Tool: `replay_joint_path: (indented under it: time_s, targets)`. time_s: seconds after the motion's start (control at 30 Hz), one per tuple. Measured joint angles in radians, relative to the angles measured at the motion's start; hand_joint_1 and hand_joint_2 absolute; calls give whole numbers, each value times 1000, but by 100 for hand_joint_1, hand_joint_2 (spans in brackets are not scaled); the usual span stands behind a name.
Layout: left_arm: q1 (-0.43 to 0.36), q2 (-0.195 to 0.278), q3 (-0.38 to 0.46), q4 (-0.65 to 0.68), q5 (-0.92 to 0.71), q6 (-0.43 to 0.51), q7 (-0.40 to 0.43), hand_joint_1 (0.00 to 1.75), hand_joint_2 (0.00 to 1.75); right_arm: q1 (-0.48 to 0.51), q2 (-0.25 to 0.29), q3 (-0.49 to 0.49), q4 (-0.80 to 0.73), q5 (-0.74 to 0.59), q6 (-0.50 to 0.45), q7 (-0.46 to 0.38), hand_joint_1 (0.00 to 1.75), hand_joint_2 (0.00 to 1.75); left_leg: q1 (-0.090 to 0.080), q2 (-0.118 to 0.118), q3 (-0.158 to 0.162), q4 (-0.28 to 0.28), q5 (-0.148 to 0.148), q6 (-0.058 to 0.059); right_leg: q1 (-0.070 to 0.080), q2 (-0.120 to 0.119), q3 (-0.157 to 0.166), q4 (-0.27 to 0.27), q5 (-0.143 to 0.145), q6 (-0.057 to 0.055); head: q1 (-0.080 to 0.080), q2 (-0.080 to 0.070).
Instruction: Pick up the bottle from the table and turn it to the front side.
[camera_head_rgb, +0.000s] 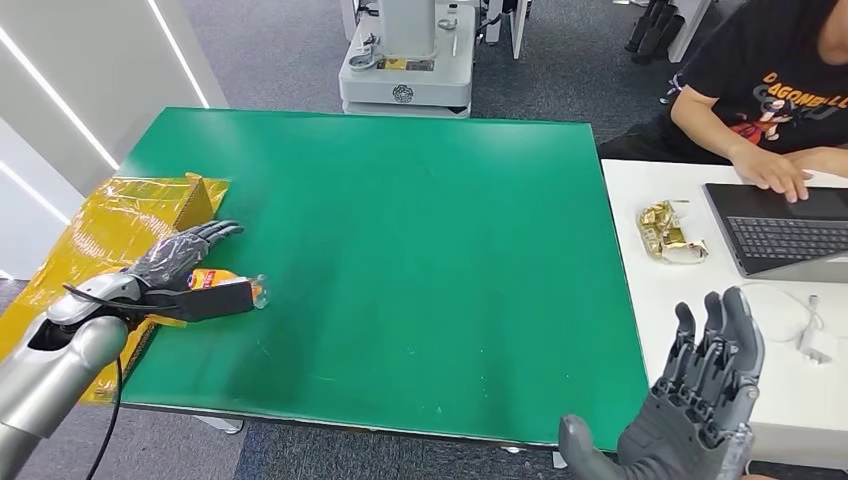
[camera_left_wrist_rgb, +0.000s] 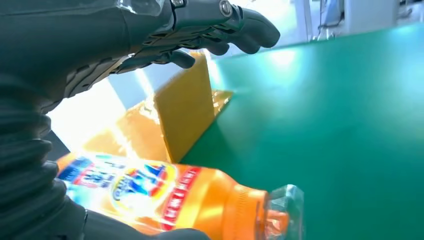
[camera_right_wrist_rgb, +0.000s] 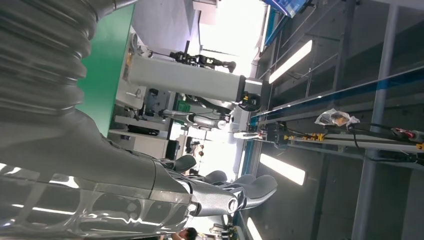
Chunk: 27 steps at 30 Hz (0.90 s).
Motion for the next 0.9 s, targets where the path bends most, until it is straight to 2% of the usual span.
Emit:
replay_joint_path:
  time_s: [0.27, 0.4, 0.47, 0.57, 0.67, 0.77, 0.87, 0.9]
  targets:
    - [40, 30, 23, -86, 28, 0, -13, 0, 175, 2, 0, 0, -1, 1, 0, -2, 0, 175, 0, 0, 0, 0, 0, 0, 0, 0, 0, 0, 0, 0, 0, 0]
    - [58, 7, 49, -144, 160, 49, -105, 0, 175, 12, 0, 0, -6, 5, 0, 0, 0, 175, 0, 0, 0, 0, 0, 0, 0, 0, 0, -1, 0, 0, 0, 0]
    - [72, -44, 76, -184, 250, 134, -176, 0, 175, 17, 0, 0, -11, 14, -1, 8, 0, 175, -1, -1, 0, 0, 0, 1, -1, -1, 0, -1, 0, 0, 0, 0]
    - [117, -184, 98, -254, 403, 295, -276, 0, 175, 28, -1, 7, -19, 36, -20, 22, 0, 175, -4, 0, 0, 0, -2, 2, -3, -1, 1, -1, -1, 2, 0, 0]
    - [162, -304, 84, -307, 496, 409, -305, 0, 175, 36, -8, 21, -26, 50, -52, 31, 0, 175, -4, 1, 0, 0, -3, 3, -3, 0, 1, -2, -1, 2, 0, 0]
    - [188, -380, 73, -341, 576, 431, -315, 0, 175, 41, -15, 32, -31, 58, -66, 42, 0, 175, -4, 0, 0, 1, -3, 3, -3, 0, 1, -2, -1, 3, 0, 0]
    - [216, -487, 63, -379, 704, 424, -324, 0, 175, 42, -20, 41, -37, 79, -76, 68, 0, 175, -4, 0, 0, 1, -3, 4, -3, -1, 1, -2, -1, 3, 0, 0]
    - [220, -507, 61, -386, 723, 425, -324, 0, 175, 42, -20, 42, -38, 84, -76, 73, 0, 175, -4, 0, 0, 1, -3, 4, -3, -1, 1, -2, -1, 3, 0, 0]
